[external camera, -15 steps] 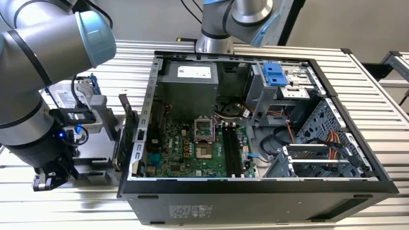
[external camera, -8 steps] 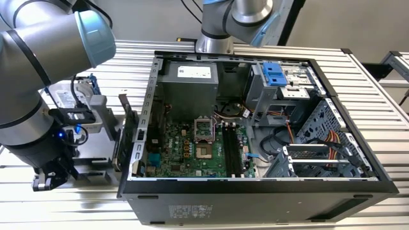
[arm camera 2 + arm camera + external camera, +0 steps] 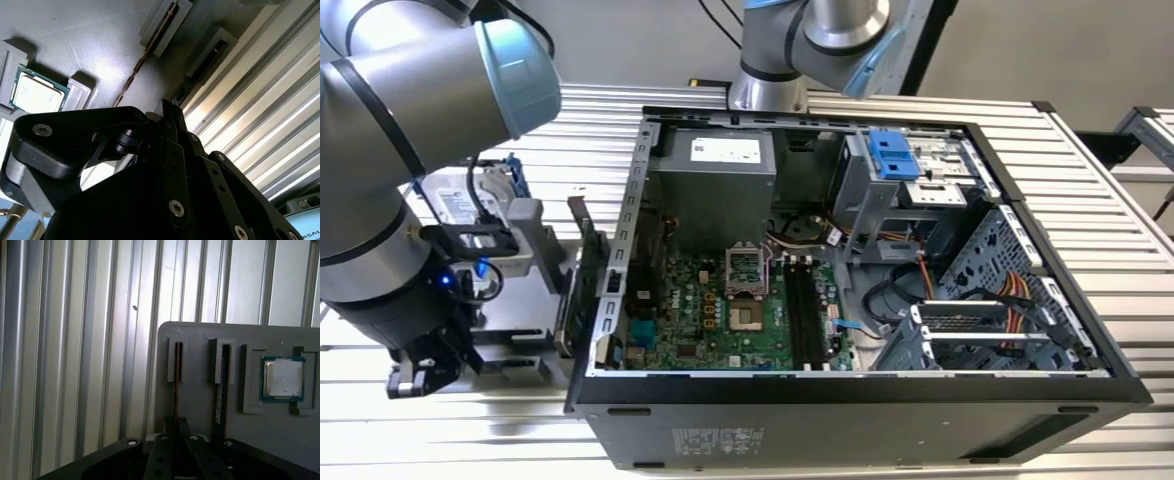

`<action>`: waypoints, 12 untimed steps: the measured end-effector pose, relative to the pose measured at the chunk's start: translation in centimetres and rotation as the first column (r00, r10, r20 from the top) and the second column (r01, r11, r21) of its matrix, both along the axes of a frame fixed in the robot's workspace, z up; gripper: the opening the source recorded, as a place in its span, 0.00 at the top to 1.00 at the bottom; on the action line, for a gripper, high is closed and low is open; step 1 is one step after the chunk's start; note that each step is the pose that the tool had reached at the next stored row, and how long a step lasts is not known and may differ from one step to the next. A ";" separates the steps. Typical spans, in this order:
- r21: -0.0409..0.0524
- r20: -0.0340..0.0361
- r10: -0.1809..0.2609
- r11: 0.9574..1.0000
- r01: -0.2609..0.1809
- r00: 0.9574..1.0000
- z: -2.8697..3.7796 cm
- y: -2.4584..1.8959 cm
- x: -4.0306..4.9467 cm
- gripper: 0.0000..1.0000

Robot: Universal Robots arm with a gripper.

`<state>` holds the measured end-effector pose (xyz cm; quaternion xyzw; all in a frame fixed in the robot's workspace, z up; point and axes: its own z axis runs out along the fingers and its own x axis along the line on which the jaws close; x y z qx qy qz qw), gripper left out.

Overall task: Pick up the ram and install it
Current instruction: 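Pick up the ram and move it above insertion slot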

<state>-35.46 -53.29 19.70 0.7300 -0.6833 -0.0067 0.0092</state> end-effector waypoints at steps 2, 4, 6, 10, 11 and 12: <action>0.000 0.000 0.000 1.000 0.000 1.000 0.15 0.00 0.00 1.00; 0.000 0.000 0.000 1.000 0.000 1.000 0.28 0.00 0.00 1.00; 0.000 0.000 0.000 1.000 0.000 1.000 0.39 0.00 0.00 1.00; 0.000 0.000 0.000 1.000 0.000 1.000 0.57 0.00 0.00 1.00; 0.000 0.000 0.000 1.000 0.000 1.000 0.64 0.00 0.00 1.00; 0.000 0.000 0.000 1.000 0.000 1.000 0.70 0.00 0.00 1.00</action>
